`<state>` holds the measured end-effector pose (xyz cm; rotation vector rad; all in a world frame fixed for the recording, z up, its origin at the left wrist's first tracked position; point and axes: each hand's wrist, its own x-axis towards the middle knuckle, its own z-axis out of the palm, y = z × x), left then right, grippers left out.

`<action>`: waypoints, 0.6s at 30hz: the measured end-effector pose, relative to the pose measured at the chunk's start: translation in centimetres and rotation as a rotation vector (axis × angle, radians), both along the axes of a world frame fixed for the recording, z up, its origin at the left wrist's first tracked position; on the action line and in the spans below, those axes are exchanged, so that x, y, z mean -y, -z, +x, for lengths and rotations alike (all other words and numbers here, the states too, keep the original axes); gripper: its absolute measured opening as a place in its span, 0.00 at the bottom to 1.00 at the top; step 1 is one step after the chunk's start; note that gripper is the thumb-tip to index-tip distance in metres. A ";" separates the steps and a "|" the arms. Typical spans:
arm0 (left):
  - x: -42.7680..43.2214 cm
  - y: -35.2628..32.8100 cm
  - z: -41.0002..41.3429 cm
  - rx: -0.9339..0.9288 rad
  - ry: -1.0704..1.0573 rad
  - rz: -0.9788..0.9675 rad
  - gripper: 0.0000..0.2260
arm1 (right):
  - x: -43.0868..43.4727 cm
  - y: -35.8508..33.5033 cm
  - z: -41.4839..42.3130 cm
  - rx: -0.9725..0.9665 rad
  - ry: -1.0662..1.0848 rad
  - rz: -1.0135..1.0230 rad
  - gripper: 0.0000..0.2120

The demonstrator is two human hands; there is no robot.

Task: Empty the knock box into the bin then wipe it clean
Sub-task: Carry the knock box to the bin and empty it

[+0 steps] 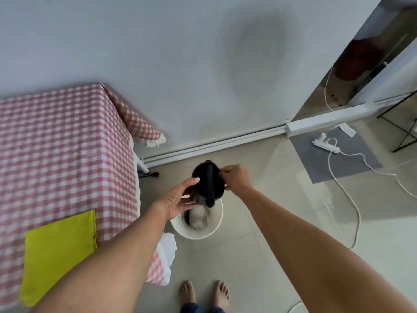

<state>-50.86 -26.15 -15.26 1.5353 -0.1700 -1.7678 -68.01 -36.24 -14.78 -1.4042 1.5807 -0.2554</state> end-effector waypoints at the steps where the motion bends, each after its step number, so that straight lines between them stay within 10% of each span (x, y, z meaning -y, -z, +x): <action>1: -0.4 1.4 0.2 0.007 -0.020 0.022 0.23 | -0.1 1.5 0.5 0.008 -0.007 0.011 0.09; 18: -2.7 25.5 2.7 0.106 -0.094 0.132 0.07 | -3.3 27.3 4.1 0.166 0.099 0.214 0.18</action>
